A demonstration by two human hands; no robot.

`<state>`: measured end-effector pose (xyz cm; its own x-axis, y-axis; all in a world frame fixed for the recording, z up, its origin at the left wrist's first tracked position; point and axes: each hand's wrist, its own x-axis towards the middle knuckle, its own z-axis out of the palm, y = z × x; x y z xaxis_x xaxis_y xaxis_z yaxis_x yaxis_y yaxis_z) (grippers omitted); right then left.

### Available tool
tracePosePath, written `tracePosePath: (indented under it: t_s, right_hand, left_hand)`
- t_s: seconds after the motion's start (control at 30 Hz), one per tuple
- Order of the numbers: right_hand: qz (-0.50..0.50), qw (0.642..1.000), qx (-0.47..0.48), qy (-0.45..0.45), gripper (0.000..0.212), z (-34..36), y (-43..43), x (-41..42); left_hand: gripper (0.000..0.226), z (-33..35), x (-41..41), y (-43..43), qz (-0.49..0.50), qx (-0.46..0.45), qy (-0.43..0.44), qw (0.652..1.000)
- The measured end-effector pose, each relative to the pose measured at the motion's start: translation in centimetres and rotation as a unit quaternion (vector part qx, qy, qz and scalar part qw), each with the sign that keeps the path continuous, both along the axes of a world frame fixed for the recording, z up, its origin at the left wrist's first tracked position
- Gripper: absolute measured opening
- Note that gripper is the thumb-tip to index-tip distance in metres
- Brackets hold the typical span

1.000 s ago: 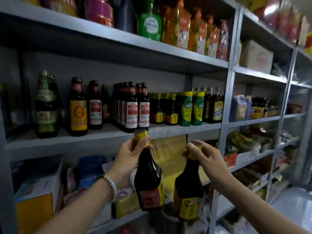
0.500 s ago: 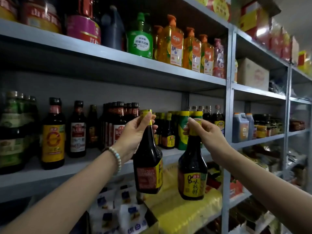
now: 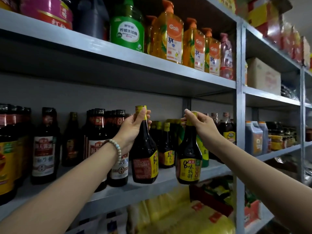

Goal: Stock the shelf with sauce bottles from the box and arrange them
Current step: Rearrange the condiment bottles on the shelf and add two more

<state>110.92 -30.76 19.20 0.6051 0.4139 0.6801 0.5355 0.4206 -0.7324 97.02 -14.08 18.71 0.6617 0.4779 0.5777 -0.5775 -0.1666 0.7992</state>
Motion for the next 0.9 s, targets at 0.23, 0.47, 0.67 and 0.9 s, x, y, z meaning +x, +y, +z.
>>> tracePosePath:
  t_s: [0.23,0.47,0.67,0.9]
  right_hand:
    - [0.064,0.998,0.001,-0.022,0.037,0.7,3.5,6.5]
    - [0.118,0.993,-0.013,-0.029,0.035,0.2,6.7,10.8]
    - [0.107,0.993,-0.038,-0.045,0.058,-0.7,9.0,12.8]
    - [0.141,0.988,-0.049,-0.045,0.027,-2.1,9.7,14.2]
  left_hand:
    - [0.031,-0.2,5.4,2.0,0.074,0.015,-0.002,0.997]
    - [0.031,-0.8,9.6,3.0,0.123,-0.012,-0.001,0.992]
    - [0.03,-1.7,11.2,4.3,0.171,0.001,0.014,0.985]
    - [0.03,-3.3,11.7,4.5,0.171,0.021,0.045,0.984]
